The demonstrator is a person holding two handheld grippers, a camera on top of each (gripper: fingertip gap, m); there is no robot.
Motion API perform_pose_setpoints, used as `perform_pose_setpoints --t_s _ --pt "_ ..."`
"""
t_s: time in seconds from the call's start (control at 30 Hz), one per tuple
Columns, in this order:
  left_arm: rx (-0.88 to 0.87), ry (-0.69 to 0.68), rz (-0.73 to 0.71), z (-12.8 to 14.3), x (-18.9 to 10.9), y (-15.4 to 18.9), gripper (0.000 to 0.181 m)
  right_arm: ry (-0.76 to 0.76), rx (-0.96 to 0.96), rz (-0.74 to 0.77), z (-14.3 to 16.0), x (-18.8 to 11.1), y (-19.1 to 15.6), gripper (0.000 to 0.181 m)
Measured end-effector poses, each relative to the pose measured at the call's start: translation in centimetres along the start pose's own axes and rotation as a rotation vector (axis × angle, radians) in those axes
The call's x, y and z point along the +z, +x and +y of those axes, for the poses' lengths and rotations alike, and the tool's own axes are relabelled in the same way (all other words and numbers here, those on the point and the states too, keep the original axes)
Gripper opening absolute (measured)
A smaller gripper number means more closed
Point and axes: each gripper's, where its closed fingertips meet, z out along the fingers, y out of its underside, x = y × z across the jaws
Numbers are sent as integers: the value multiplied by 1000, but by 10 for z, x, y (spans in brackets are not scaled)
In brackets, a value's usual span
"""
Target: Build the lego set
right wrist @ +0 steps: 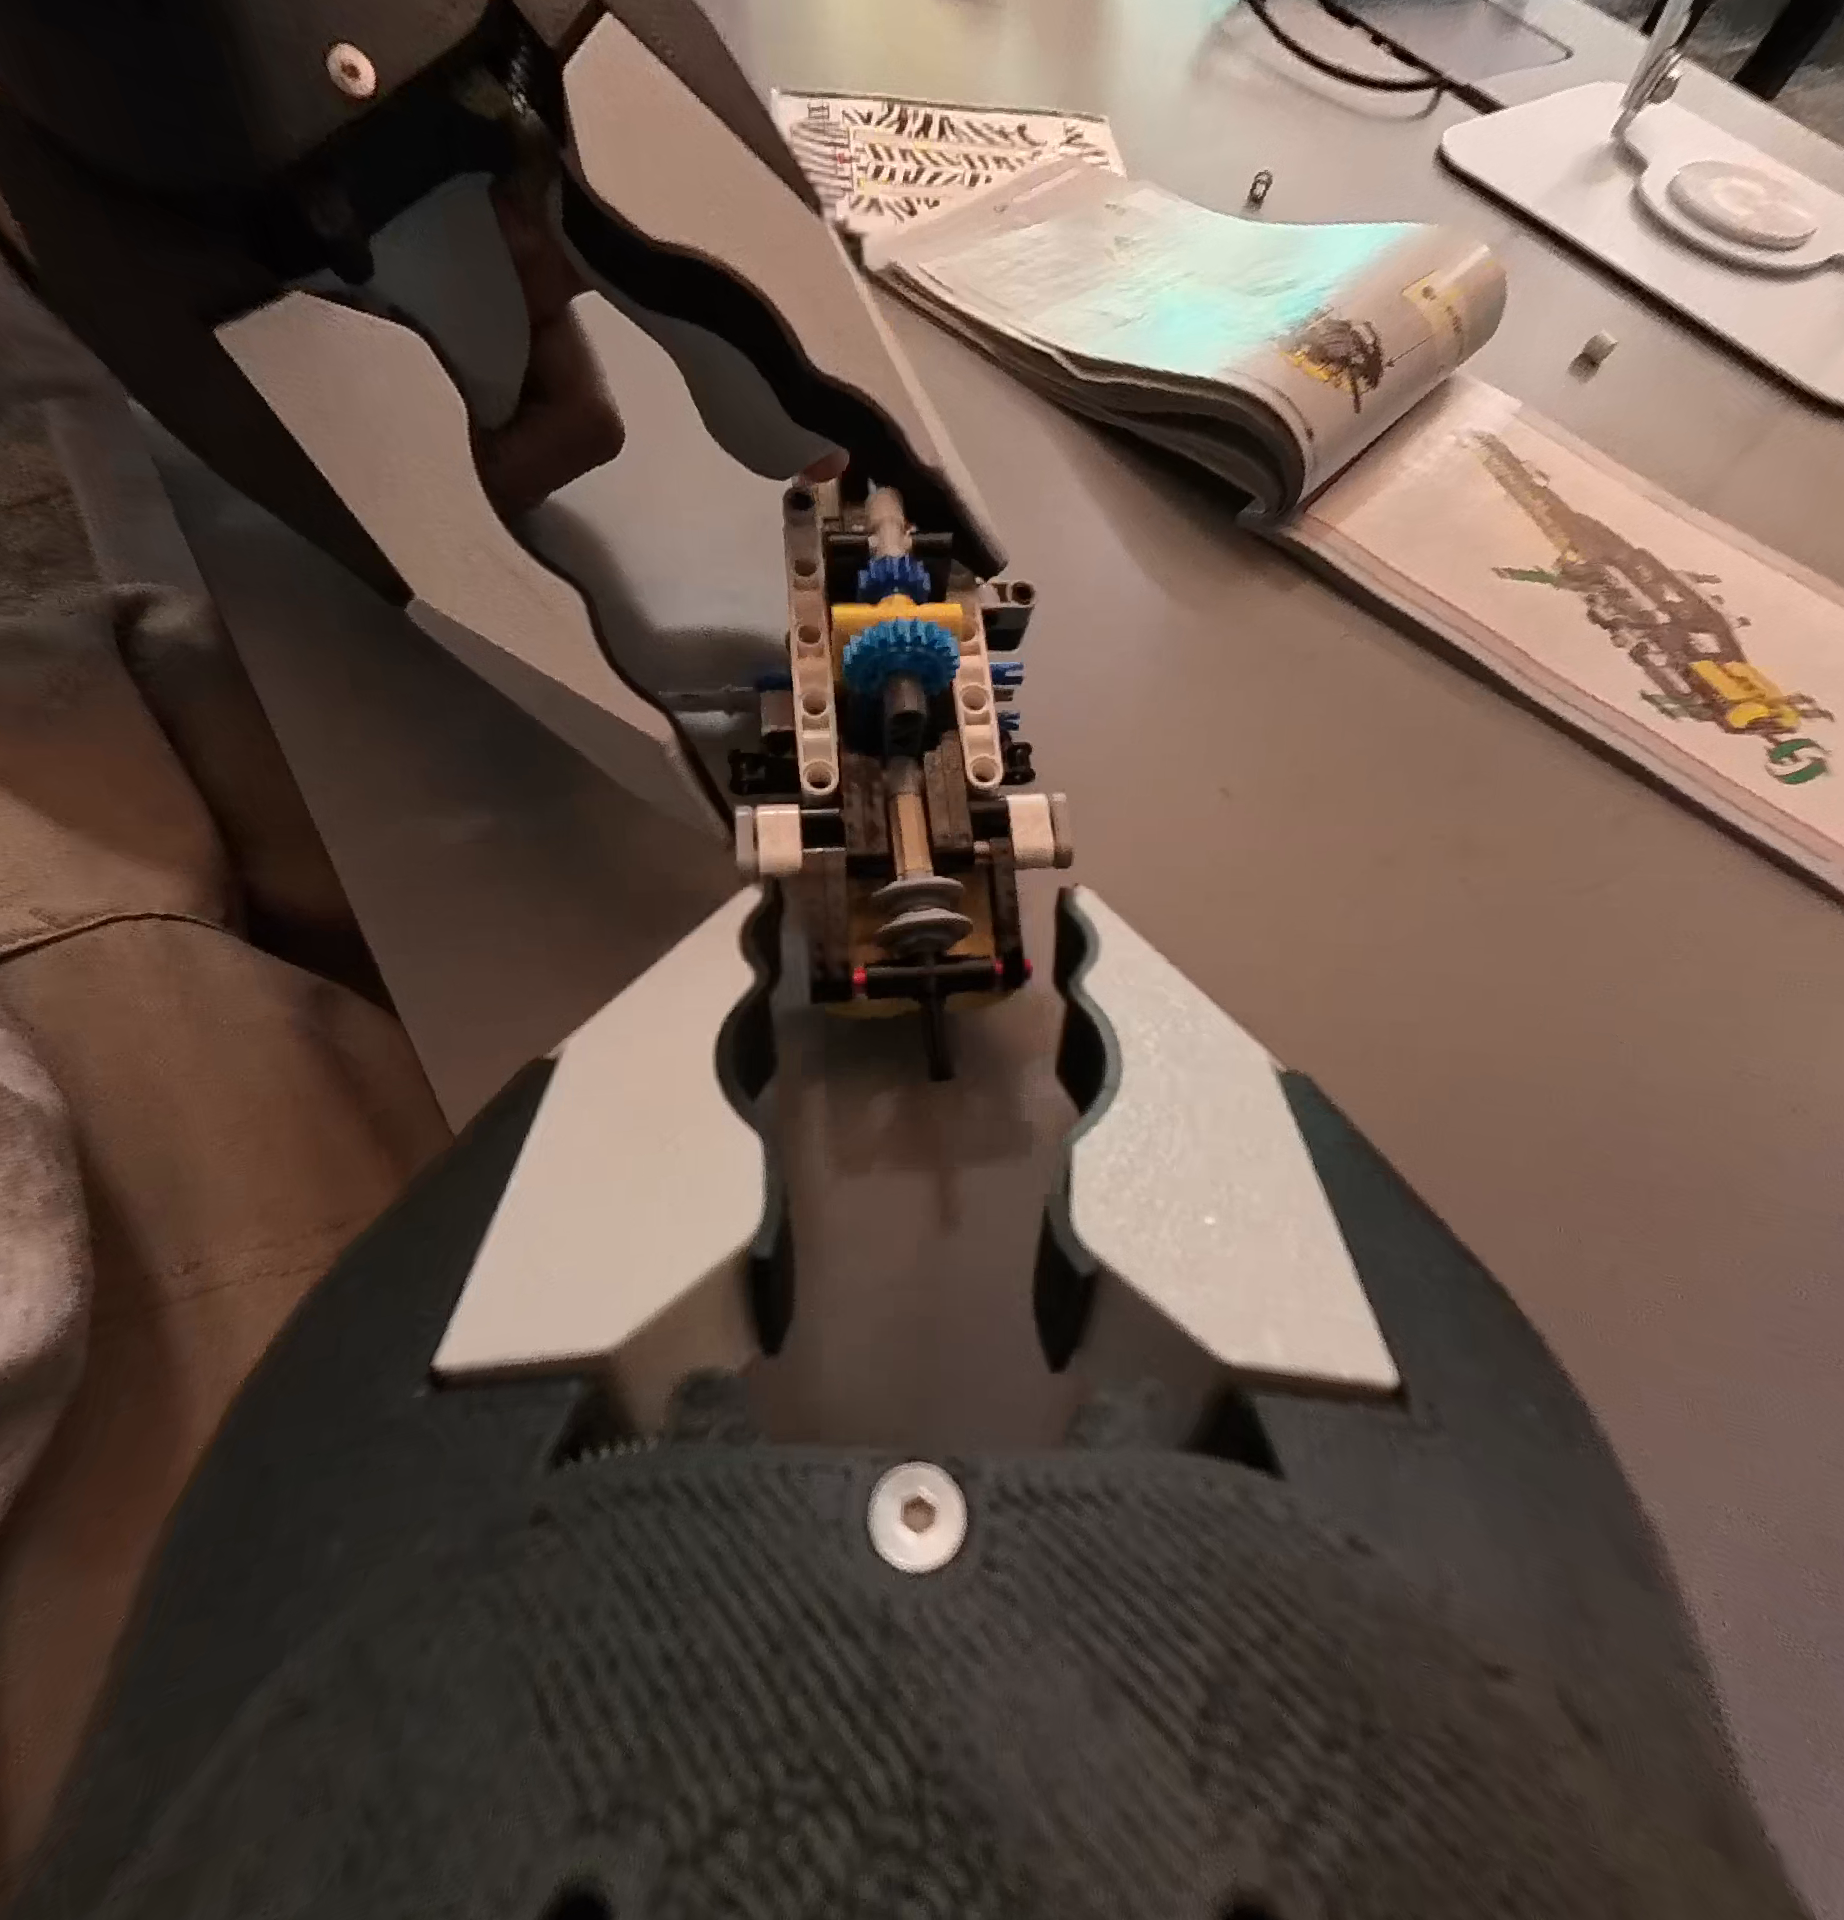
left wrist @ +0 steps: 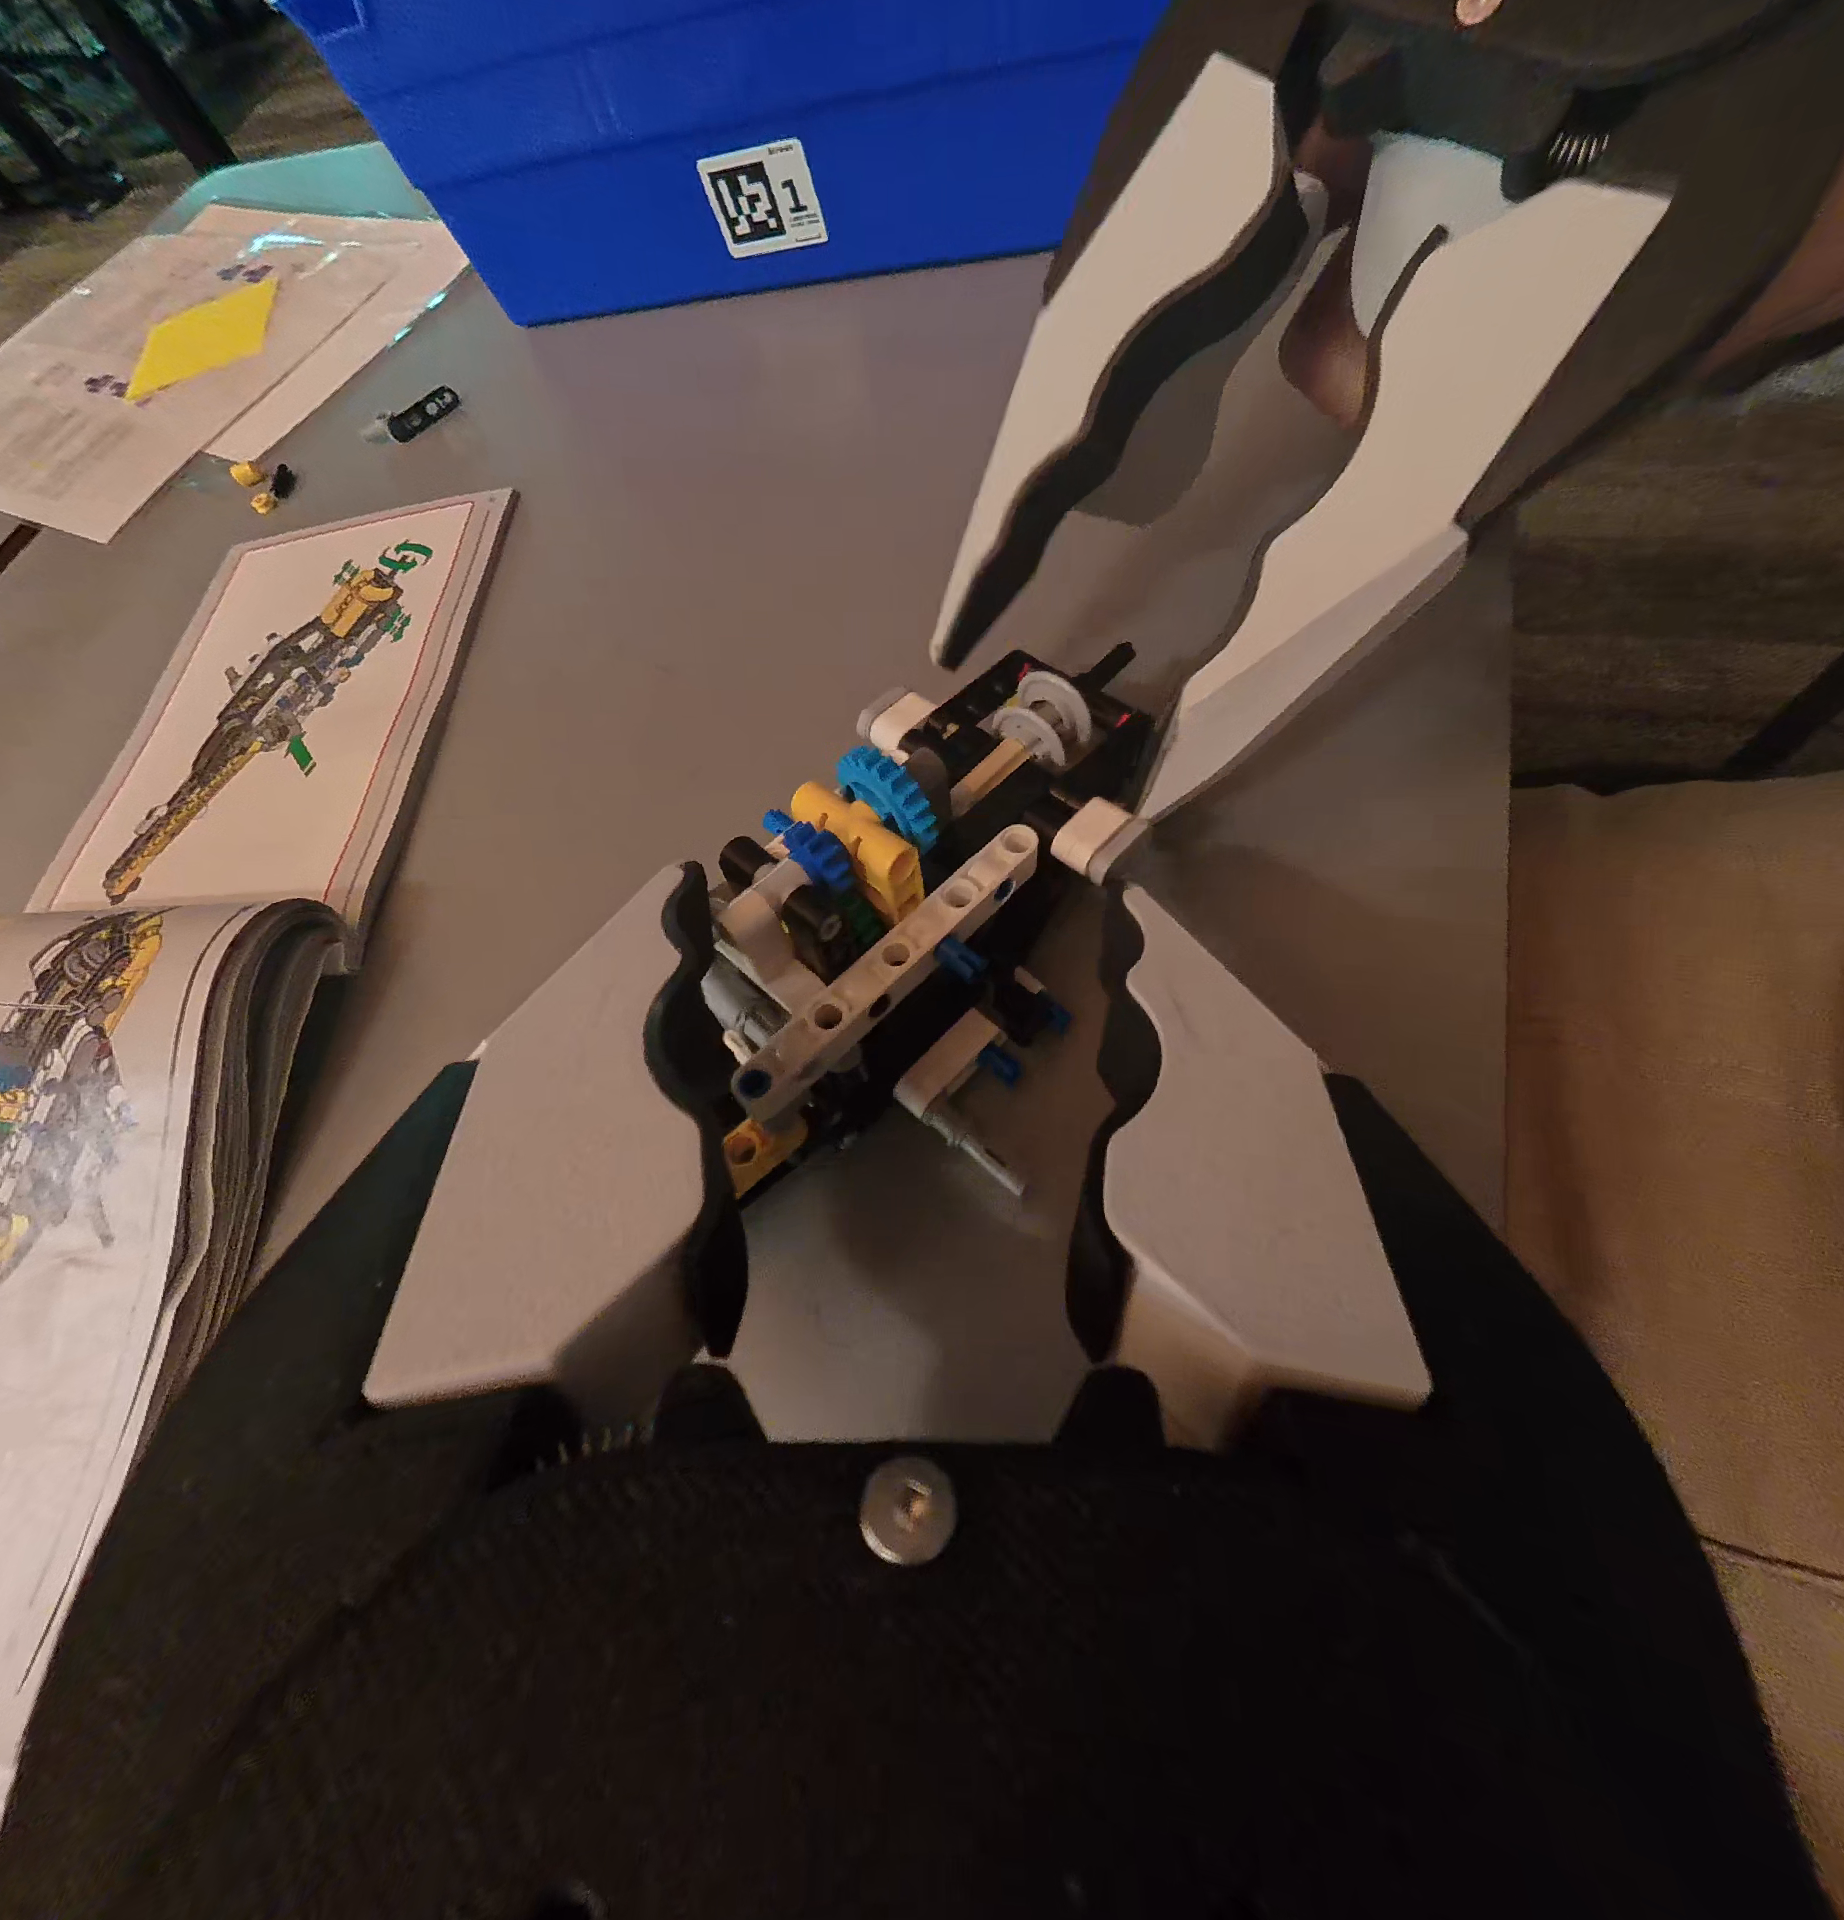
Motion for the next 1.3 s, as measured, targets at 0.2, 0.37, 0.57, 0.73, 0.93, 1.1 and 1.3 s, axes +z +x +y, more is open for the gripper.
perform_pose_setpoints --t_s 0.2,0.37,0.57,0.73,0.93,1.1,1.3 --pt "-6 6 14 0 0 0 72 48 37 -95 -5 -3 -2 61" --pt "-11 10 23 0 0 1 70 17 -31 -157 -2 5 -4 81" --pt "-7 11 16 0 0 0 66 -11 -10 -200 -3 13 -10 75" --pt "-5 11 15 -1 0 0 65 -17 -19 -173 -4 13 -8 69" --pt "-5 9 -2 0 0 -2 57 -22 -30 -175 -4 13 -9 68" --pt "6 2 -13 0 0 -2 58 -33 -35 -170 -4 13 -10 67" --pt "9 0 -18 0 0 -2 57 -37 -45 -166 -4 13 -10 67"
